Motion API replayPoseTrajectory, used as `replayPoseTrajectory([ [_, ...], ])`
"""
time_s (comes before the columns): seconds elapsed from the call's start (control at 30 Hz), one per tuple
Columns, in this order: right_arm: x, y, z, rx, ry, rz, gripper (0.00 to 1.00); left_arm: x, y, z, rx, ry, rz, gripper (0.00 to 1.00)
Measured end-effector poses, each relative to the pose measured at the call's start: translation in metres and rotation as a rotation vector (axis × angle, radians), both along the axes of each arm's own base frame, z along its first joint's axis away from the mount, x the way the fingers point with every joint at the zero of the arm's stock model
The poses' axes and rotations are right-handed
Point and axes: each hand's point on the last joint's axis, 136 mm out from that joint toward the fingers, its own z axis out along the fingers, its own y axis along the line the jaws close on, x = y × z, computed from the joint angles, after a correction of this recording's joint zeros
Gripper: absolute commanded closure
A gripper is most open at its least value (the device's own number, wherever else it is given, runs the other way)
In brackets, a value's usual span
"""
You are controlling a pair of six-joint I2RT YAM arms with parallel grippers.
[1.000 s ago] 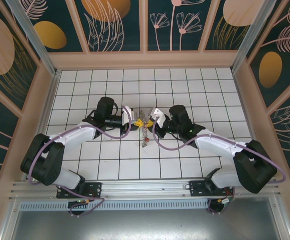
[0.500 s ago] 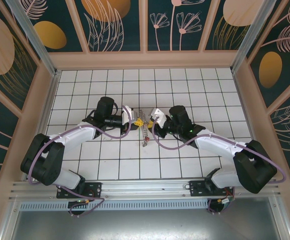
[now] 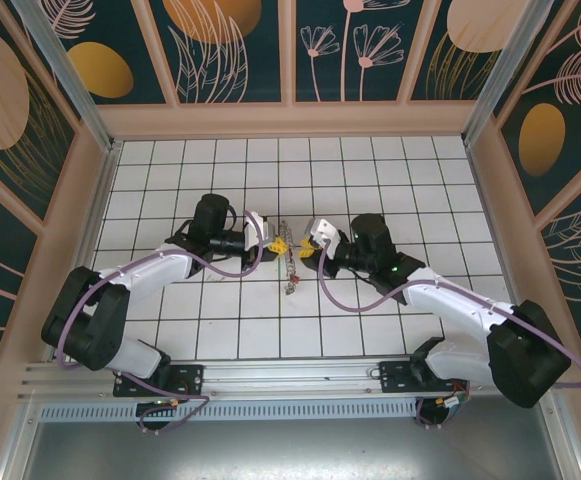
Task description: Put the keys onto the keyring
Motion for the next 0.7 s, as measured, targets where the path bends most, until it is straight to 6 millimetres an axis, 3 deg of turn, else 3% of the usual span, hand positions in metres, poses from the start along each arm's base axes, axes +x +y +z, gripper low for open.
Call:
replayPoseTrajectory([
  [0.17, 0.004, 0.008, -0.003, -0.014, -0.007, 0.035, 0.81, -0.003, 0.000, -0.001, -0.002, 0.014, -0.013, 1.00],
  [0.57, 0.002, 0.013, -0.017, -0.037, 0.019, 0.076, 0.78, -0.005, 0.000, -0.002, 0.000, 0.024, -0.017, 1.00],
  [0.7, 0.001, 0.013, -0.022, -0.050, 0.028, 0.083, 0.84, -0.005, 0.000, -0.002, 0.001, 0.025, -0.017, 1.00],
])
